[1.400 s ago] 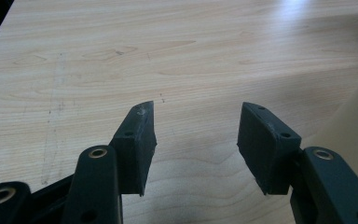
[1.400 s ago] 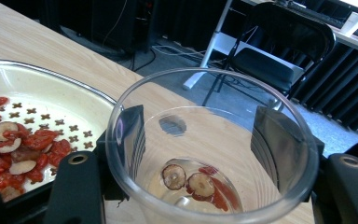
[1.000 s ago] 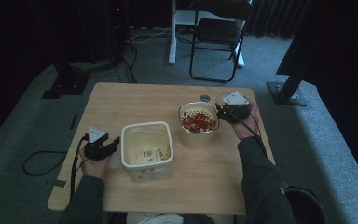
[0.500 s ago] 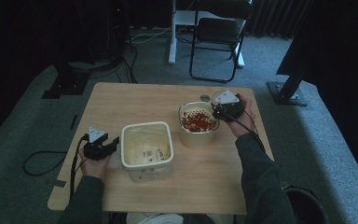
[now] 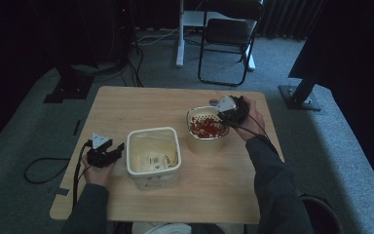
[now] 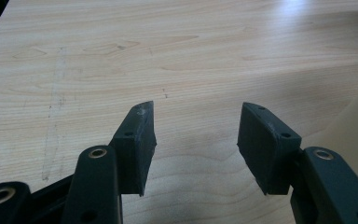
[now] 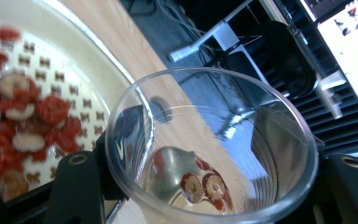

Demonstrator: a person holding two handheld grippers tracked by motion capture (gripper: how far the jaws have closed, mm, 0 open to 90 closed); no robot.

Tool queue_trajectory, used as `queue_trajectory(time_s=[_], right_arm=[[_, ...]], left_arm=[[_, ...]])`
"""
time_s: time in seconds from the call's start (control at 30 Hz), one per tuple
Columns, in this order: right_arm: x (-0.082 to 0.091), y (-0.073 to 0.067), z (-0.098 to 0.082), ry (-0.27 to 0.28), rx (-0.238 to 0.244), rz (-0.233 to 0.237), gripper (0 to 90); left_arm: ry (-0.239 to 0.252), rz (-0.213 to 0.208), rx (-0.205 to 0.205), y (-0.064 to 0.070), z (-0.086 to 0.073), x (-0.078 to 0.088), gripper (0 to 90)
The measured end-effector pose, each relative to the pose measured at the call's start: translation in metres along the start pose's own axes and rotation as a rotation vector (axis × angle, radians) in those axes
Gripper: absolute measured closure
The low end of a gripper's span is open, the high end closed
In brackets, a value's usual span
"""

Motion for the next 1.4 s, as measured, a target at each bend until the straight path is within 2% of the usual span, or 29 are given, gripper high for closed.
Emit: queue_trajectory(time_s=[0.07,0.1,0.13,0.17,0.2,0.23,0.27,0.3,0.33,0.37,0.4,0.5,0.6,0.77,1.0,1.17,1.3,1.4], right_arm=[[0.000,-0.003,0.003,-0.028,0.093,-0.010,34.8],[0.000,-0.003,0.003,-0.028,0.093,-0.010,34.8],[0.001,-0.005,0.005,-0.042,0.155,-0.017,34.9],[0.002,-0.009,0.010,-0.066,0.258,-0.020,35.2],[0.003,-0.010,0.012,-0.072,0.300,-0.026,35.4],[0.003,-0.013,0.014,-0.084,0.367,-0.046,35.5],[0.003,-0.017,0.016,-0.104,0.459,-0.072,35.6],[0.003,-0.017,0.016,-0.104,0.459,-0.072,35.6],[0.003,-0.020,0.018,-0.116,0.535,-0.089,35.7],[0.003,-0.025,0.020,-0.133,0.659,-0.120,36.1],[0.002,-0.027,0.021,-0.141,0.707,-0.132,36.1],[0.003,-0.030,0.022,-0.140,0.777,-0.176,36.4],[0.003,-0.031,0.022,-0.129,0.826,-0.226,36.5],[0.007,-0.033,0.024,-0.117,0.878,-0.251,36.4],[0.007,-0.032,0.022,-0.117,0.911,-0.267,36.5],[0.007,-0.031,0.020,-0.118,0.917,-0.264,36.4],[0.006,-0.033,0.019,-0.121,0.943,-0.265,36.4],[0.006,-0.034,0.018,-0.117,0.958,-0.282,36.4]], left_arm=[[0.000,0.000,-0.002,0.000,0.000,0.000,46.9],[0.000,0.000,-0.002,0.000,0.000,0.000,46.9],[-0.001,0.000,-0.002,0.000,0.000,0.000,46.9],[-0.001,0.000,-0.002,0.000,0.000,0.000,46.9],[0.000,0.000,-0.002,0.000,0.000,0.000,46.9],[0.000,0.001,-0.001,0.000,0.000,0.000,46.9],[0.000,0.000,0.000,0.000,0.000,0.000,46.9],[0.000,0.000,0.000,0.000,0.000,0.000,46.9],[0.002,0.000,0.002,0.001,0.000,0.000,46.9],[-0.001,0.000,-0.001,0.000,0.000,0.000,46.9],[0.001,0.000,0.000,0.000,0.000,0.001,46.9],[0.002,0.001,0.001,-0.001,0.000,0.001,46.9],[0.001,0.001,0.002,-0.001,0.000,0.000,46.9],[0.001,0.000,0.001,0.000,0.000,0.000,46.9],[0.000,0.000,0.001,0.000,0.000,0.000,46.9],[0.000,0.000,0.001,0.000,0.000,0.000,46.9],[-0.001,0.000,0.002,0.000,0.000,0.000,46.9],[-0.001,0.001,0.001,0.000,0.000,0.000,46.9]])
Point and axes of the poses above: each handheld gripper's, and its own axes: x roughly backward along the jaws, z roughly out of its top, y roughly to its right, the point moved 2 cm from there along -x, roughly forward along the jaws, and after that the axes turned 8 degrees about y, right-handed, at the moved point
